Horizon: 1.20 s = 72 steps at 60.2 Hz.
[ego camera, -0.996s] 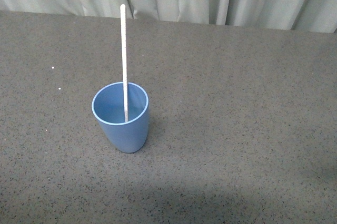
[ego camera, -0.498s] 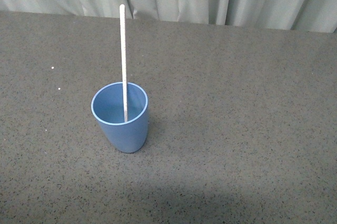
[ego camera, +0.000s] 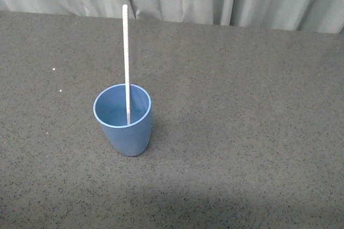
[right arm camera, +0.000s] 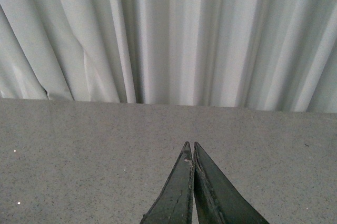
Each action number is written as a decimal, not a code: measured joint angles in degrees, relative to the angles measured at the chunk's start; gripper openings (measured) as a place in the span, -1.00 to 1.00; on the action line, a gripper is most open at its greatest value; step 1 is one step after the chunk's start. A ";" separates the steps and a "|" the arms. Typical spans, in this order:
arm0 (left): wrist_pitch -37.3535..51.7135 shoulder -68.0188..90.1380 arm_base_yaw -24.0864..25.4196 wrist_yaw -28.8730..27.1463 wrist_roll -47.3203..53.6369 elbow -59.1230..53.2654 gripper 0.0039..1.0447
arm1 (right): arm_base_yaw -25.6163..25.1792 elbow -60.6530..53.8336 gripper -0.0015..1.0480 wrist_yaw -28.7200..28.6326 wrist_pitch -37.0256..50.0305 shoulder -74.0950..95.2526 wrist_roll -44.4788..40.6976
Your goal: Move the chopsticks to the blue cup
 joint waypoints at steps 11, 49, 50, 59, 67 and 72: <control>0.00 0.00 0.00 0.00 0.00 0.00 0.88 | 0.02 0.00 -0.98 -0.02 -5.31 -5.40 0.00; 0.00 0.00 0.00 0.00 0.00 0.00 0.88 | 0.00 0.04 -0.75 -0.13 -21.07 -20.76 -0.02; 0.00 0.00 0.00 0.00 0.00 0.00 0.88 | 0.00 0.04 -0.71 -0.13 -21.07 -20.76 0.00; 0.00 0.00 0.00 0.00 0.00 0.00 0.88 | 0.00 0.04 -0.24 -0.15 -21.07 -20.81 -0.02; 0.00 0.00 0.00 0.00 0.00 0.00 0.88 | 0.00 0.04 0.17 -0.13 -21.07 -20.81 -0.02; 0.00 0.00 0.00 0.00 0.02 0.00 0.88 | 0.00 0.04 0.44 -0.13 -21.07 -20.81 0.00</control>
